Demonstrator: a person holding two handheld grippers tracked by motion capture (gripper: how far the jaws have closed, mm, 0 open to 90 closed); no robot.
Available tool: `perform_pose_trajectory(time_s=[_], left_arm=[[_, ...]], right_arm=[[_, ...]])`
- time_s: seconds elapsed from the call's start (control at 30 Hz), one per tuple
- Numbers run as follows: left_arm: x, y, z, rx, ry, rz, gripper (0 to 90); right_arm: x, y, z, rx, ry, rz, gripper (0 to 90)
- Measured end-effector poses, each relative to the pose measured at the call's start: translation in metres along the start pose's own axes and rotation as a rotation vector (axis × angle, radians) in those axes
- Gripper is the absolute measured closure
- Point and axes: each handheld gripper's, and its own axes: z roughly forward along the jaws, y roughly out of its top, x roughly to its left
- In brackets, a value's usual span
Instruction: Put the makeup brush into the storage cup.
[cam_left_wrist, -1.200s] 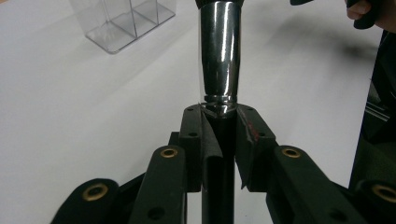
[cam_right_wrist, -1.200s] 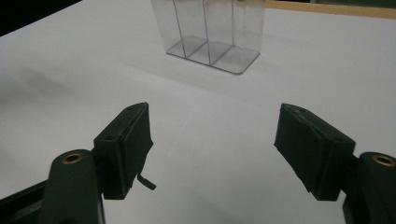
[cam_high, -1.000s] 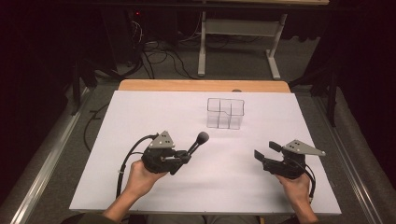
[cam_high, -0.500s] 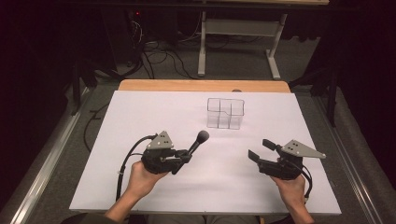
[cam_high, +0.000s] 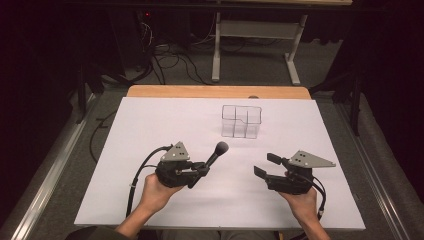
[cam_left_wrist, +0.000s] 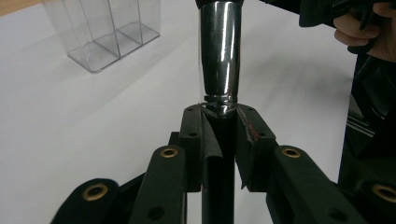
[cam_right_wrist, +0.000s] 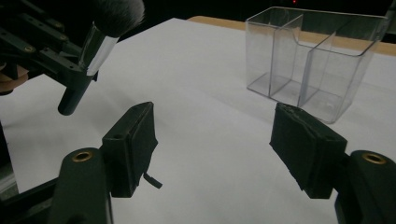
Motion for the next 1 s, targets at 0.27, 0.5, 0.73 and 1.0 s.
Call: perform_pose_trajectory(time_s=[0.27,0.5,0.73,1.0], left_arm=[[-0.003,0.004,0.002,-0.015,-0.012,0.022,73.8],[-0.005,0.005,0.006,-0.009,-0.024,0.038,73.8],[-0.006,0.007,0.009,-0.012,-0.030,0.046,73.8],[-0.012,0.010,0.013,-0.013,-0.045,0.066,73.8]], right_arm=[[0.010,0.002,0.009,0.018,0.047,0.006,33.8],[0.018,0.006,0.016,0.029,0.076,0.002,35.6],[0.022,0.009,0.025,0.037,0.108,0.006,37.2],[0.023,0.011,0.026,0.026,0.134,0.012,41.1]])
